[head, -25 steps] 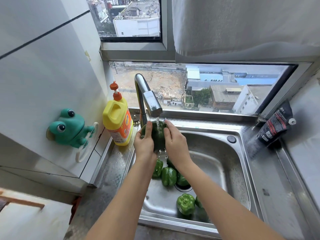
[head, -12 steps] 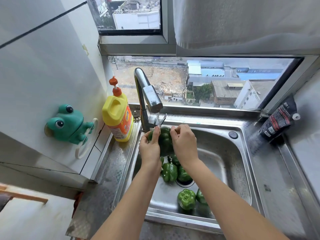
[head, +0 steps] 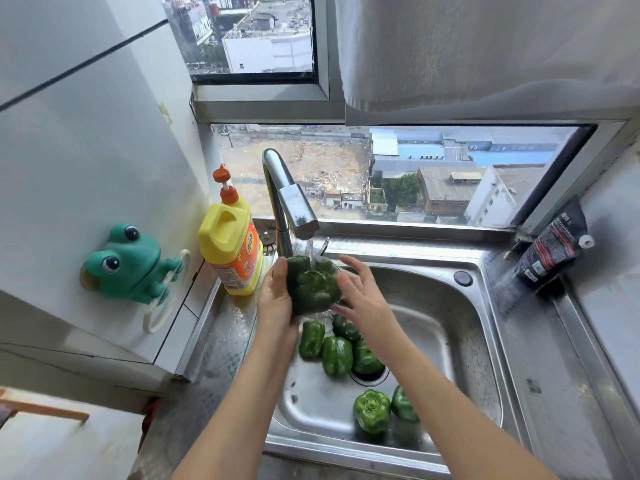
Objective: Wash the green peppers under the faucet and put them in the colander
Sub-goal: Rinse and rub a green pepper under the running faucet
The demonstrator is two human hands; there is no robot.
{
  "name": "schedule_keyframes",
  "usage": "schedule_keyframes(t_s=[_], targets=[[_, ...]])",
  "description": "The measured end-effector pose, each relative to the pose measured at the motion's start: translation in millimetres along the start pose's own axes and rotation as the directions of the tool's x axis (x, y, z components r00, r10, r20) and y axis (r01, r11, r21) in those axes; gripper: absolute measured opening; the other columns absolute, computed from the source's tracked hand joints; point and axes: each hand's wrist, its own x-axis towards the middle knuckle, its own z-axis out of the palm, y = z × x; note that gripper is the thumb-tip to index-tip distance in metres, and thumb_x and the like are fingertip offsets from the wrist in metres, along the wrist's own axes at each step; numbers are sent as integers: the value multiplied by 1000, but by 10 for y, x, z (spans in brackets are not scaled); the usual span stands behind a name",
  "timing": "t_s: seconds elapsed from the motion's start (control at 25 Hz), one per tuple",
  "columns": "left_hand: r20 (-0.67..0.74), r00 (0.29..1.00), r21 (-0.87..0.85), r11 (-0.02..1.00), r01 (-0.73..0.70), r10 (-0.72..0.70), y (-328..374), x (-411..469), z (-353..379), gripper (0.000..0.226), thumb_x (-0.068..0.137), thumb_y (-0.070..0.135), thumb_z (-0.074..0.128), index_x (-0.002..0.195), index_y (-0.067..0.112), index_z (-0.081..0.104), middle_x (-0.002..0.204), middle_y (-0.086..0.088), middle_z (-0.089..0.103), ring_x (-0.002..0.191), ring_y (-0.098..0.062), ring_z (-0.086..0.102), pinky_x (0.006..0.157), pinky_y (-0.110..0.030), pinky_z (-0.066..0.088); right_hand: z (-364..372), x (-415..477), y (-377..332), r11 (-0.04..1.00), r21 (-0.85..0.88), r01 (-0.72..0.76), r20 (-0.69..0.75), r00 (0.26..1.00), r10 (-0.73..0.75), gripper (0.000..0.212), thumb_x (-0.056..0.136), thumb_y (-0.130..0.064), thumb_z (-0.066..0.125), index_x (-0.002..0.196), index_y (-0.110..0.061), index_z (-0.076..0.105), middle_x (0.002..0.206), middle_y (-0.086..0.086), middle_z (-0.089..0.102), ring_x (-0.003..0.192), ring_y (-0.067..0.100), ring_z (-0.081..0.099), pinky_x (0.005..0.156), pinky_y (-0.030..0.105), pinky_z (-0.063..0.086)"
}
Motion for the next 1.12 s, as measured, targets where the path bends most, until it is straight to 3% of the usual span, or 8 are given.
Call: schedule_keyframes(t_s=[0.12, 0.24, 0.32, 0.4, 0.52, 0.68, 0.84, 1.12], targets=[[80, 997, 37, 999, -17, 14, 13, -39, 36, 83, 50, 70, 74, 107, 11, 65, 94, -11, 74, 86, -30, 71, 64, -38, 58, 15, 51, -40, 950, 290, -113, 70, 993, 97, 45, 88, -40, 55, 129, -23, 52, 123, 8, 63, 109, 25, 65, 92, 47, 54], [38, 998, 136, 989, -54, 49, 41, -68, 111, 54, 81, 54, 55, 116, 13, 62, 104, -9, 70, 101, -31, 66, 73, -36, 59, 25, 88, -21, 999, -24, 37, 5, 999, -37, 40, 82, -31, 71, 119, -30, 57, 118, 6, 62, 107, 22, 64, 91, 43, 55], [23, 995, 137, 986, 97, -102, 65, -79, 155, 42, 94, 48, 43, 122, 20, 56, 116, -9, 64, 109, -31, 61, 84, -48, 55, 15, 116, 60, 932, -308, 193, -56, 974, -220, 38, 80, -41, 71, 115, -39, 56, 118, -1, 58, 109, 14, 59, 94, 35, 53], [84, 948, 47, 951, 305, -308, 89, -108, 192, 44, 93, 51, 44, 125, 23, 53, 120, -13, 61, 107, -32, 61, 72, -49, 57, 36, 123, 120, 831, -442, 339, -51, 915, -400, 35, 84, -48, 60, 118, -40, 56, 122, -9, 54, 116, 4, 52, 100, 25, 45], [97, 955, -43, 958, 284, -279, 40, -143, 219, 47, 87, 43, 56, 128, 21, 51, 123, -16, 61, 100, -27, 65, 60, -35, 55, 152, 121, 125, 774, -498, 391, -62, 874, -482, 35, 89, -44, 51, 122, -32, 57, 128, -12, 50, 124, -5, 42, 104, 13, 33], [77, 997, 66, 997, 26, -31, -116, -178, 149, 53, 75, 40, 60, 125, 27, 49, 116, -14, 65, 99, -27, 67, 70, -39, 56, 282, 237, -131, 868, -494, -41, -207, 976, -72, 40, 92, -43, 49, 127, -26, 54, 126, -1, 59, 115, 14, 53, 99, 32, 44], [236, 962, 238, 951, -195, 138, -171, -203, 63, 64, 74, 44, 64, 134, 36, 43, 124, 1, 62, 112, -13, 63, 88, -32, 53, 202, 436, -375, 873, -407, -271, -190, 959, 209, 43, 83, -53, 59, 75, -11, 58, 74, 4, 60, 70, 19, 56, 66, 32, 44], [195, 902, 188, 917, 352, -386, 112, -53, 60, 78, 73, 75, 40, 118, 15, 61, 114, -16, 69, 105, -33, 66, 91, -53, 50, 189, 254, -159, 903, -424, 73, -211, 961, -177, 27, 86, -45, 63, 90, -18, 66, 82, -6, 67, 78, 6, 61, 64, 9, 44]])
